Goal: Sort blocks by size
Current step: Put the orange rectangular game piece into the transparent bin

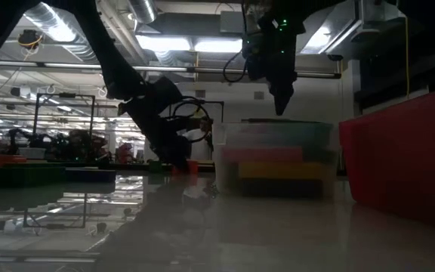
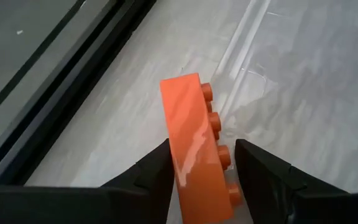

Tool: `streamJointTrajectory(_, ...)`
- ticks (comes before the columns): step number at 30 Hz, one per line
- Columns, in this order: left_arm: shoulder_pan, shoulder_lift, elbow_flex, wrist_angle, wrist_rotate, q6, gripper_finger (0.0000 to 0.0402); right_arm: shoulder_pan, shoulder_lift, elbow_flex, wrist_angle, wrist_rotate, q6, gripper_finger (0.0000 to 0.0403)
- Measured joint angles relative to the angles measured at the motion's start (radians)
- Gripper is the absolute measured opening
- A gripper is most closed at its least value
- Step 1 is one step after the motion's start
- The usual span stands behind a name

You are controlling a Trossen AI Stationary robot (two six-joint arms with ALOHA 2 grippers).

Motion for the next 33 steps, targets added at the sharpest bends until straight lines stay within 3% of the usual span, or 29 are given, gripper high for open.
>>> streamJointTrajectory(8, 0.004, -0.004, 0.000, -0.009, 0.000, 0.008, 0.0074, 0.002, 0.000, 0.000, -0.015, -0.002, -0.037, 0.0214)
streamJointTrajectory(13, -0.021, -0.043, 0.000, -0.004, 0.001, -0.044, 0.0074, -0.016, -0.044, -0.001, -0.062, -0.003, -0.086, 0.0214)
streamJointTrajectory(18, -0.076, -0.136, 0.000, -0.005, 0.152, -0.115, 0.0074, -0.059, -0.100, -0.001, -0.043, -0.063, -0.139, 0.0214)
streamJointTrajectory(24, -0.242, -0.207, 0.002, 0.001, 0.337, -0.223, 0.0074, -0.140, -0.136, -0.021, 0.024, -0.288, -0.189, 0.0214)
streamJointTrajectory(28, -0.405, -0.200, 0.001, 0.004, 0.340, -0.214, 0.0074, -0.172, -0.146, -0.097, 0.087, -0.420, -0.212, 0.0214)
streamJointTrajectory(33, -0.576, -0.198, 0.000, 0.071, 0.251, -0.224, 0.0074, -0.182, -0.146, -0.207, 0.158, -0.430, -0.215, 0.0214)
